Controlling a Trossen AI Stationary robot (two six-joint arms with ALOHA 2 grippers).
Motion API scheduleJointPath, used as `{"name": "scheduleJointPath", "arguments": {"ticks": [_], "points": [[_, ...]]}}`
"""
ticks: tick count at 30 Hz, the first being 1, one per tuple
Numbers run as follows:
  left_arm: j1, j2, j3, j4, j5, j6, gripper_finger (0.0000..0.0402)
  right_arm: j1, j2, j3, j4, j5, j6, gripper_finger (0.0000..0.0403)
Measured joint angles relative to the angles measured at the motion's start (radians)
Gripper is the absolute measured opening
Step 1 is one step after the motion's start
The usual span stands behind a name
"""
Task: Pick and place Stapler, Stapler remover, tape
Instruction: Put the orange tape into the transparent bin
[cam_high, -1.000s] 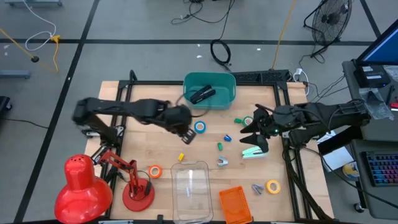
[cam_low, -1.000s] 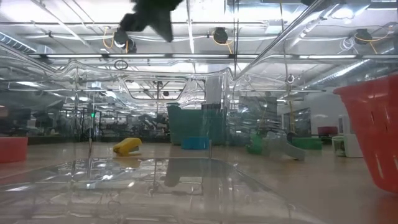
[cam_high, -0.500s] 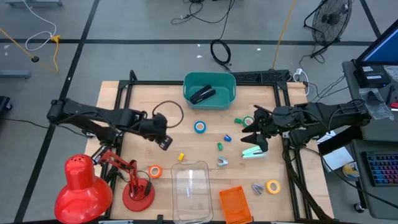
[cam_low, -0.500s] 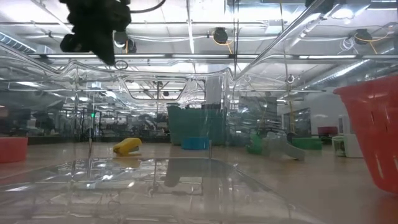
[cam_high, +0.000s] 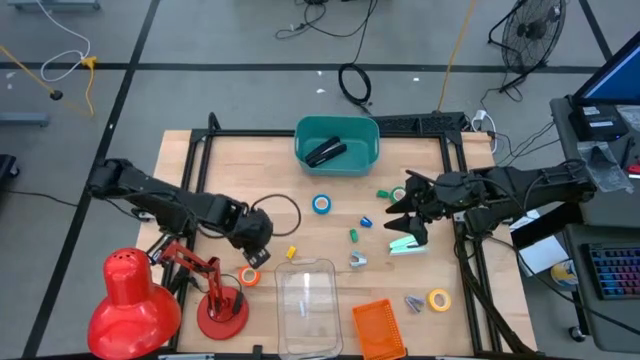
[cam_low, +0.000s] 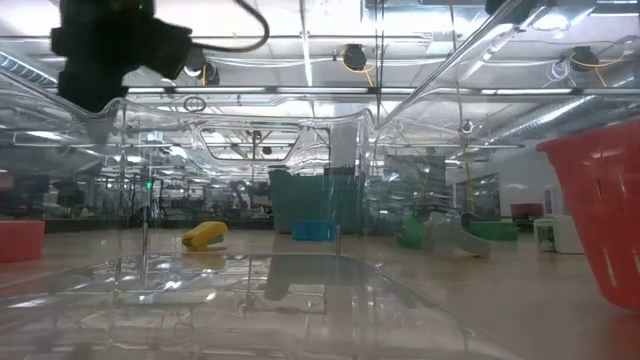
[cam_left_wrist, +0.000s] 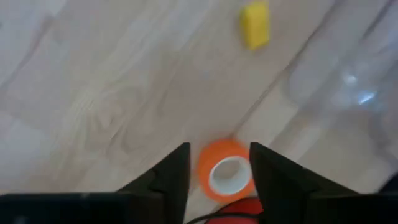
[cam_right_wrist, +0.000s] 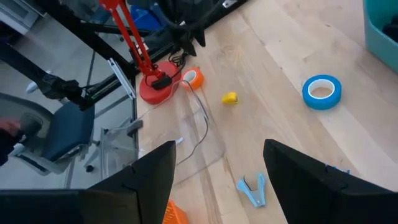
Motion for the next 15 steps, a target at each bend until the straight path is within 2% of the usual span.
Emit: {"name": "scheduleJointPath", "arguments": {"ticks": [5, 15], "points": [[-0.052, 0.050, 0.000, -0.064, -0.018, -0.002, 0.0207, 0.000, 0.000, -0.063, 0.077, -0.007, 0.035, 0.0238], [-0.113, 0.098, -0.048, -0.048, -0.011, -0.066, 0.0195, 0.000, 0.000, -0.163, 0.256, -0.109, 0.103, 0.0238]]}}
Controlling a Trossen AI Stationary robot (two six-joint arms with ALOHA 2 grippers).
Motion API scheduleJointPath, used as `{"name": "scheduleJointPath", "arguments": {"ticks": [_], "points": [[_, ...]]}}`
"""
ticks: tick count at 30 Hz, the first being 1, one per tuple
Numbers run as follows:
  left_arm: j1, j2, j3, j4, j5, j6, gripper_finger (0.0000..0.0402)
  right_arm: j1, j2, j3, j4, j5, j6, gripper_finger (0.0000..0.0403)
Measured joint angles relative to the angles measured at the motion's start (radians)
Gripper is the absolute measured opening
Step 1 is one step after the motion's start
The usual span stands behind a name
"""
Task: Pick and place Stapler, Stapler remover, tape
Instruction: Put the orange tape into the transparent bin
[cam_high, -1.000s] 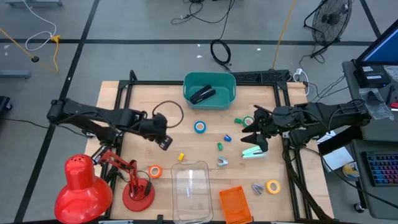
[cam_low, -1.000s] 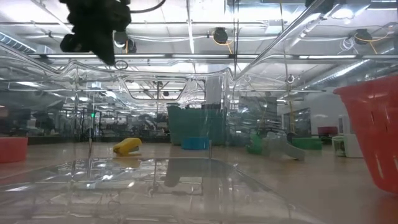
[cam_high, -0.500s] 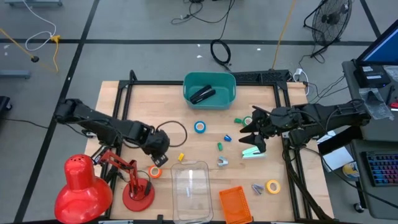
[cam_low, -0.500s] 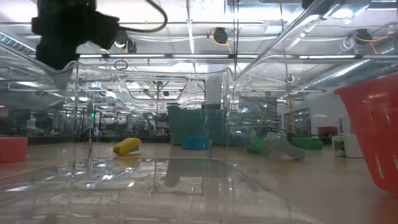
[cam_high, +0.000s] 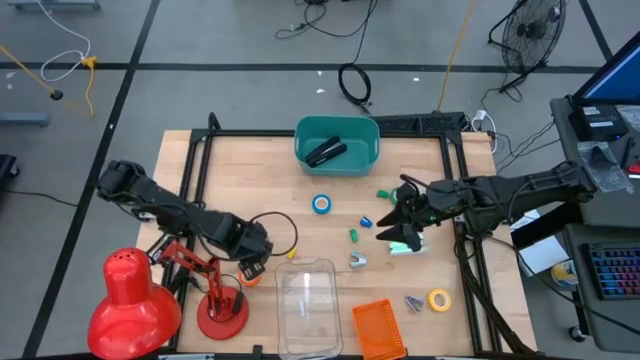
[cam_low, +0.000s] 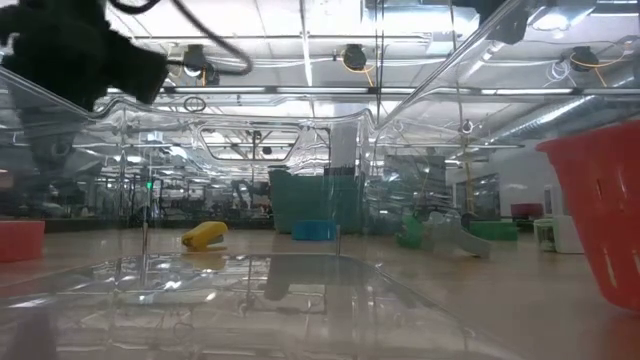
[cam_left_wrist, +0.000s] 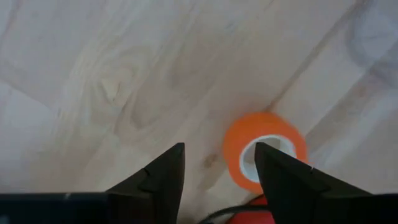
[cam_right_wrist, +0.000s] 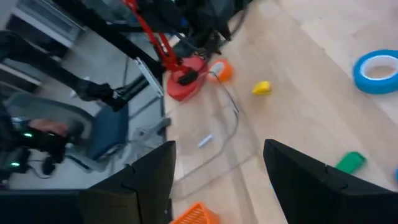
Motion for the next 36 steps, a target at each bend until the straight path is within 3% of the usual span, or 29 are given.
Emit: {"name": "scheduleJointPath", "arguments": {"ticks": [9, 26, 36], "points": [[-0.052, -0.002, -0.132, 0.150, 0.093, -0.101, 0.0192, 0.000, -0.024, -0.002, 0.067, 0.000, 0.002, 0.0238], [-0.053, -0.002, -0.135, 0.193, 0.045, -0.116, 0.0191, 0.000, -0.033, -0.002, 0.066, 0.003, 0.010, 0.0238], [-0.053, 0.085, -0.136, 0.203, 0.077, -0.108, 0.0191, 0.000, -0.033, -0.002, 0.079, 0.003, 0.010, 0.0238]]}}
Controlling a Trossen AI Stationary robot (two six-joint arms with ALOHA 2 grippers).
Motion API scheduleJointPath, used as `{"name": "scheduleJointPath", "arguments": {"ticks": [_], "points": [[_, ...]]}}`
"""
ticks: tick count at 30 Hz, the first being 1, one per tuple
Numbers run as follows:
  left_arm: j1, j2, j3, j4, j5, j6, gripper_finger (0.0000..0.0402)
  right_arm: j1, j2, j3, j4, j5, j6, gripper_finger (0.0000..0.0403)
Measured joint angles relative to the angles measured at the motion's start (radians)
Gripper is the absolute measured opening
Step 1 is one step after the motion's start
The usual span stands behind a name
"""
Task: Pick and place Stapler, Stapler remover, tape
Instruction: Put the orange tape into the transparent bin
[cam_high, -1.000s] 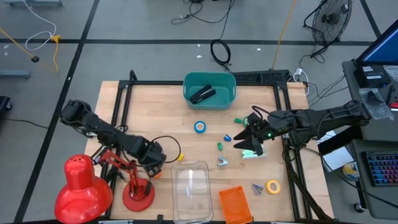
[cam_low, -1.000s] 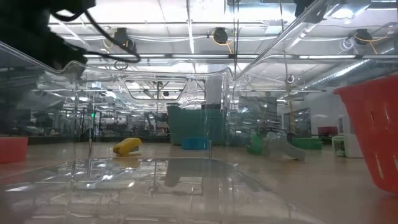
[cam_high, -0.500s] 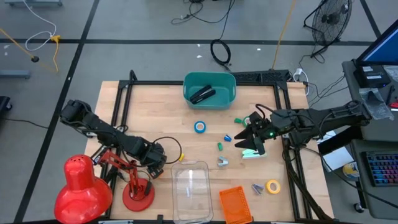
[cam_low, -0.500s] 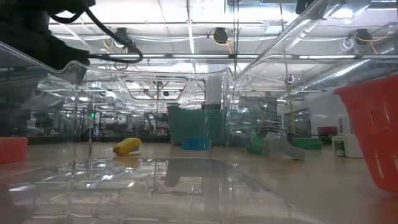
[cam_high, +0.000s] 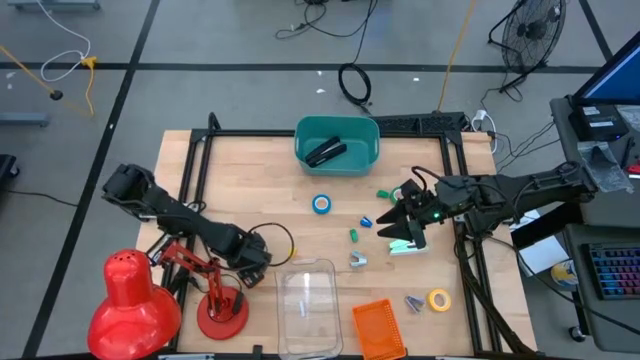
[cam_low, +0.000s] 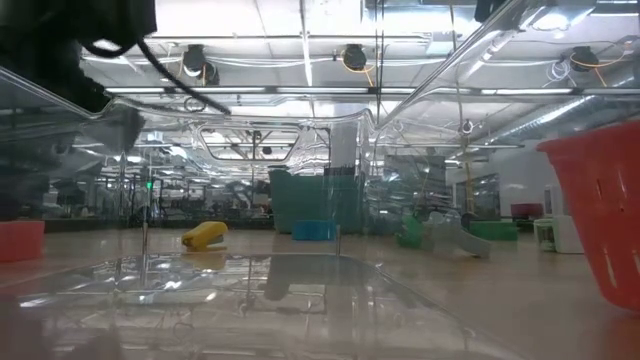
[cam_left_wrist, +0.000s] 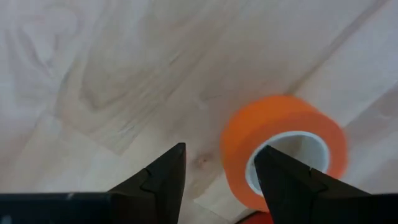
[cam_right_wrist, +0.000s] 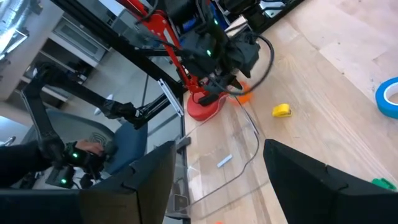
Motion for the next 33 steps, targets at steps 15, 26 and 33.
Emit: {"name": "scheduleJointPath", "arguments": {"ticks": [15, 26, 33], "points": [[0.059, -0.112, -0.001, -0.070, -0.118, -0.094, 0.0038, 0.000, 0.000, 0.000, 0.044, 0.007, 0.002, 0.0238], [0.206, -0.507, 0.001, 0.362, -0.483, -0.025, 0.0038, -0.005, 0.048, -0.020, 0.215, -0.022, -0.003, 0.0238], [0.345, -0.428, 0.002, 0.785, -0.399, 0.153, 0.0038, -0.043, 0.209, -0.061, 0.643, -0.187, 0.048, 0.0238]]}}
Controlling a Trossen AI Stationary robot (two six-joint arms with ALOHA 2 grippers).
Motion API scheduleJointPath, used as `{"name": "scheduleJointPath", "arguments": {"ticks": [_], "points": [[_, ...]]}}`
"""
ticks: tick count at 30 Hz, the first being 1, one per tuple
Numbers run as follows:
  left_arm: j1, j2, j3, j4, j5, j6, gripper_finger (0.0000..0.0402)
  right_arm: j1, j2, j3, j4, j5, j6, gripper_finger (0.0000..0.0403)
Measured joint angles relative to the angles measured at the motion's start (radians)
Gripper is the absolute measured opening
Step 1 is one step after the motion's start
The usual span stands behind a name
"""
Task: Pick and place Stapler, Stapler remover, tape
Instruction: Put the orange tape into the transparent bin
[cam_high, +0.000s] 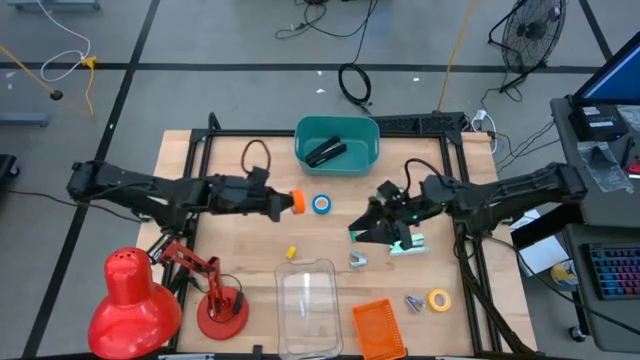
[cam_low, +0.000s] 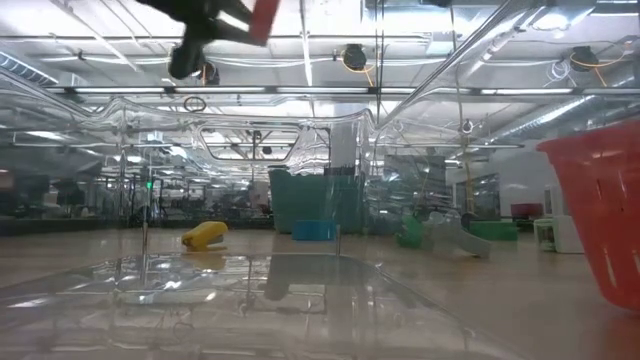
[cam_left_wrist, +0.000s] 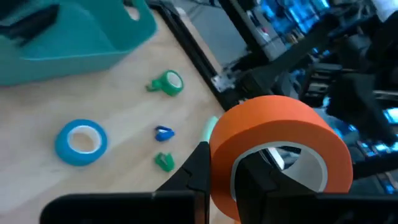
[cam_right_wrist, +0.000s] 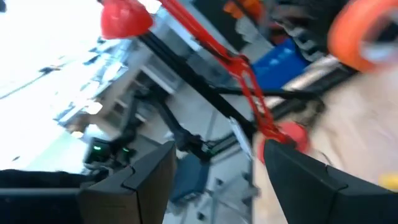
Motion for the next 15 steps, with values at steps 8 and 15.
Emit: {"name": "scheduleJointPath", "arguments": {"ticks": [8, 15], "points": [[0.032, 0.160, 0.083, 0.148, 0.211, 0.049, 0.0038, -0.045, 0.053, 0.000, 0.073, -0.059, 0.013, 0.0238], [0.020, 0.311, 0.292, 0.145, 0.297, 0.140, 0.0038, -0.078, 0.052, 0.000, 0.081, -0.063, -0.003, 0.0238]]}}
